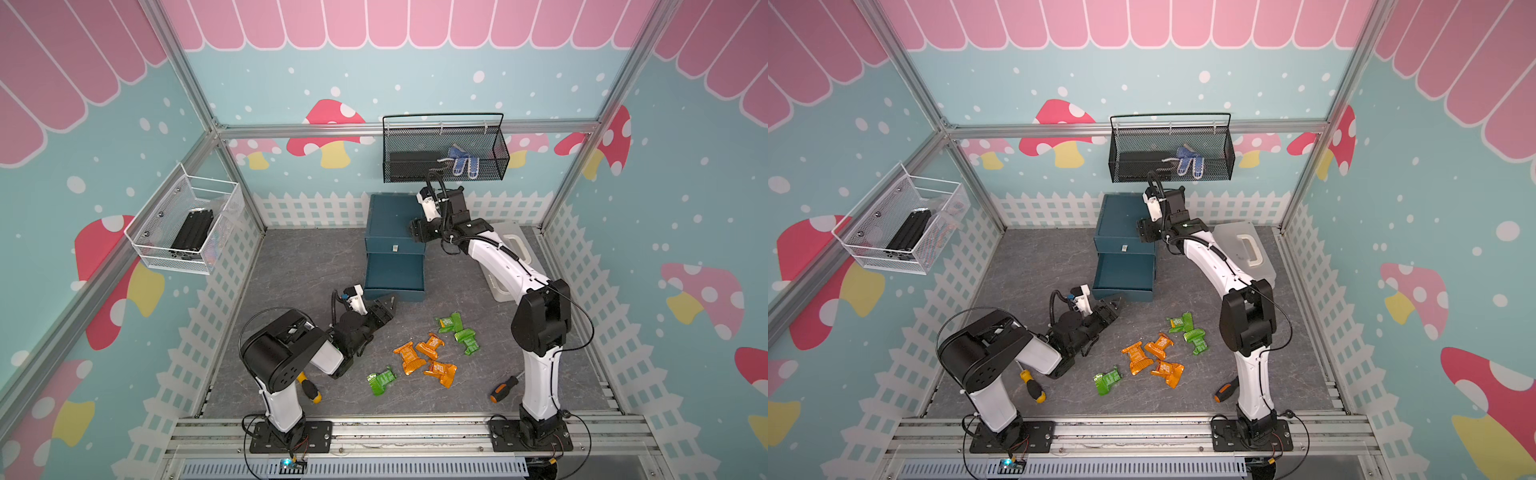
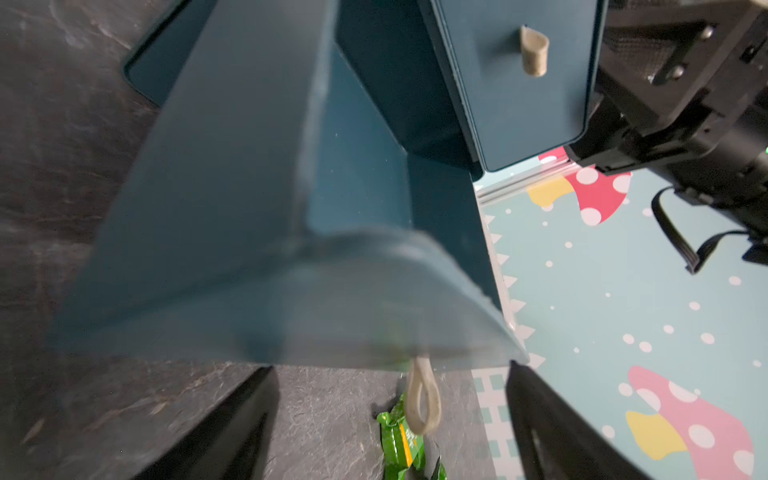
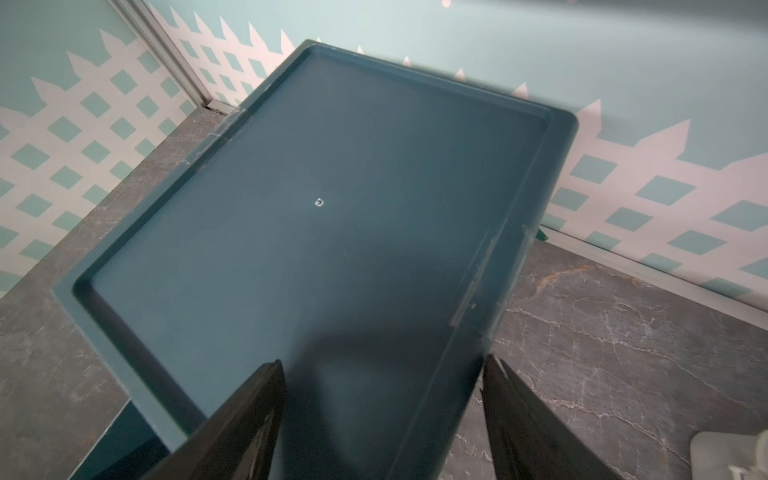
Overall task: Place the cookies into the drawer by color
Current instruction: Open the drawer in the storage box, then pick up the cookie at the center of the board.
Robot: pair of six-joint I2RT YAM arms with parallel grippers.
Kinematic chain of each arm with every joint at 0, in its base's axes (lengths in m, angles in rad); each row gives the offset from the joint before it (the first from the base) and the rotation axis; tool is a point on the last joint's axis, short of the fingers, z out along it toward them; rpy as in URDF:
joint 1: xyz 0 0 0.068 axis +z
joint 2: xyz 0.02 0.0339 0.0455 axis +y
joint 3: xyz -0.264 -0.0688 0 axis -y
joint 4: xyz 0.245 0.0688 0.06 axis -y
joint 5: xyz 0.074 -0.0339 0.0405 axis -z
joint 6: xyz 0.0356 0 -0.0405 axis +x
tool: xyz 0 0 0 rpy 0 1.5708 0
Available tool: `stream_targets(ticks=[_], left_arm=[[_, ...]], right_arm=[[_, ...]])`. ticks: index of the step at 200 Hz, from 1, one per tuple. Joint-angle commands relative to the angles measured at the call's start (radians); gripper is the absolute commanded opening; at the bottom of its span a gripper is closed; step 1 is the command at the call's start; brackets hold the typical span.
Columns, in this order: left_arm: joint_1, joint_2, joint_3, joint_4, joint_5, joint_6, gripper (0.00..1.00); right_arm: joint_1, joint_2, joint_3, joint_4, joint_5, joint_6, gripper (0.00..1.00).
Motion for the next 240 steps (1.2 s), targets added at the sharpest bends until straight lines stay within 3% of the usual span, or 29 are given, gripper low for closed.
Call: stream_targets(ticks=[1,29,59,102,176,204,240], left_arm=[[0.005,-0.037,-0.012,-0.009,-0.003,0.02,0.99],[0.005,-0.088,-0.031,-0.048,-0.021,0.047,0.99],[-0.001,-0.238,0.01,-0.391,-0.035,0.109,1.0],[-0.003,-0.381,0.008,-0.612,-0.083,0.164,0.99],[-0.007,-0.644,-0.023,-0.851,-0.054,0.269,1.0],[-0.002,-0.663,0.099,-1.154,0.034,0.423,0.99],[0.002,-0.687,0.06,-1.099,0.119,0.41,0.99]], right_arm=[[0.004,0.013,0.037,-0.079,-0.048,-0.006,0.78],[0.004,-0.012,0.032,-0.083,-0.057,-0.007,0.78],[0.004,-0.052,0.057,-0.169,-0.03,-0.063,0.78],[0.005,-0.152,-0.044,-0.147,-0.067,-0.047,0.78],[0.018,-0.46,-0.453,-0.011,-0.063,0.032,0.79],[0.048,-0.565,-0.601,0.016,-0.032,0.071,0.79],[0.083,-0.667,-0.755,0.043,0.018,0.149,0.77]])
